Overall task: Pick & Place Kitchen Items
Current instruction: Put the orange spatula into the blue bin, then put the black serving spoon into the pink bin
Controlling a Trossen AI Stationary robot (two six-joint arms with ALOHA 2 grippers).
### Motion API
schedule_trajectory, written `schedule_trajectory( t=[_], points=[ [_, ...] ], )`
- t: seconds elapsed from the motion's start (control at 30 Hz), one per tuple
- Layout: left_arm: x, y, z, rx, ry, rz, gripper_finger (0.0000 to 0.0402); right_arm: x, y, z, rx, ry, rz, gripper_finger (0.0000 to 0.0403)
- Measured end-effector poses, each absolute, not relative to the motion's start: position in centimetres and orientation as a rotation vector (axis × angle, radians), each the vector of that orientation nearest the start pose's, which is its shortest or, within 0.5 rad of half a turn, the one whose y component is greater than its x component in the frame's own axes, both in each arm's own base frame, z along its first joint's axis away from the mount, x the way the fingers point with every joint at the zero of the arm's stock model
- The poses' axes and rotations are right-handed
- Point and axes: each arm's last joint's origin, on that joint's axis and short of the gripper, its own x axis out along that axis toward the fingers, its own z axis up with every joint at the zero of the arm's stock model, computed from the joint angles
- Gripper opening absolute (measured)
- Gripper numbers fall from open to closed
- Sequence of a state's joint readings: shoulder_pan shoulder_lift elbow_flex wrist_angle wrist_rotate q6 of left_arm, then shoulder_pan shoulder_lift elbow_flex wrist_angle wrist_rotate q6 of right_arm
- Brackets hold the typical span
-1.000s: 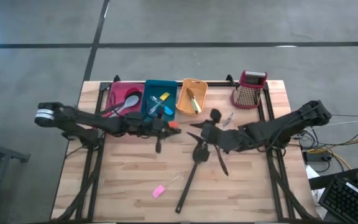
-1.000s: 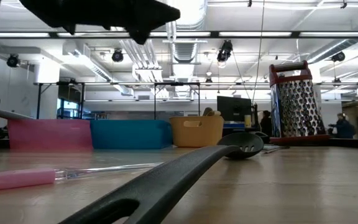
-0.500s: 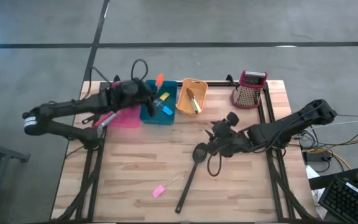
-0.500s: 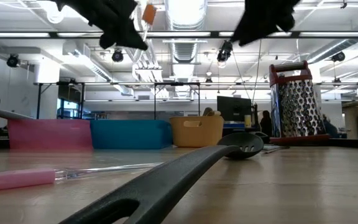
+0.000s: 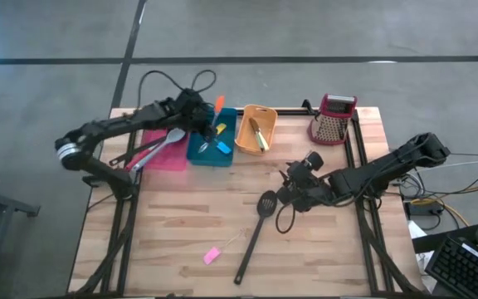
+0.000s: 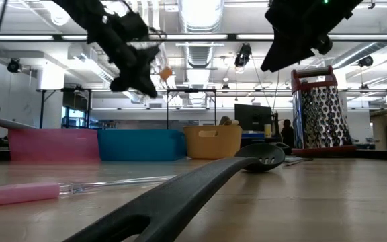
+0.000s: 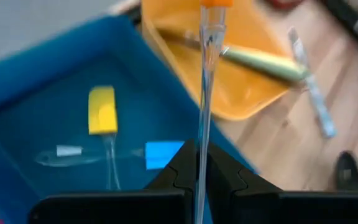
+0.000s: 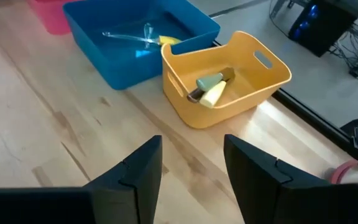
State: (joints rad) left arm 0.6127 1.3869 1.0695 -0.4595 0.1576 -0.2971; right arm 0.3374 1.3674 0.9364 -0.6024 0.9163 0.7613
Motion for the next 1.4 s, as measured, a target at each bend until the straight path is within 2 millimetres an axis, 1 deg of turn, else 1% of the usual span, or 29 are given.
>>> schedule_trajectory(
  t=[0.17,0.27,0.37,0.47,0.63,0.77,0.8,1.0,1.17,1.3,1.4],
  points=[
    [25.0,18.5,24.1,-0.623,0.776,0.576,0.0016,25.3,6.4,24.6,0.090,0.571,-0.785,0.0147],
    [25.2,19.7,22.5,-0.661,0.830,0.607,0.0016,25.3,6.5,24.7,0.091,0.569,-0.783,0.0137],
    [25.1,20.5,21.2,-0.703,0.908,0.630,0.0016,25.3,6.4,24.6,0.088,0.572,-0.784,0.0127],
    [25.2,20.7,20.2,-0.736,0.982,0.637,0.0016,25.3,6.4,24.6,0.086,0.574,-0.783,0.0118],
    [25.6,21.0,19.3,-0.757,1.050,0.635,0.0016,25.3,6.4,24.6,0.084,0.575,-0.782,0.0105],
    [25.8,21.2,19.4,-0.757,1.049,0.635,0.0017,25.3,6.4,24.6,0.084,0.575,-0.782,0.0094],
    [25.8,21.2,19.4,-0.754,1.048,0.633,0.0023,25.3,6.4,24.5,0.083,0.576,-0.782,0.0091],
    [25.7,21.1,20.3,-0.704,1.035,0.600,0.0098,25.3,6.4,24.5,0.083,0.577,-0.781,0.0078],
    [25.5,20.9,20.8,-0.685,1.028,0.589,0.0142,25.3,6.4,24.5,0.083,0.578,-0.780,0.0075],
    [25.2,20.7,21.9,-0.685,1.011,0.583,0.0158,25.3,6.4,24.5,0.082,0.579,-0.780,0.0085],
    [25.1,20.2,23.2,-0.710,0.993,0.549,0.0161,25.3,6.4,24.5,0.082,0.579,-0.780,0.0095]
  ],
)
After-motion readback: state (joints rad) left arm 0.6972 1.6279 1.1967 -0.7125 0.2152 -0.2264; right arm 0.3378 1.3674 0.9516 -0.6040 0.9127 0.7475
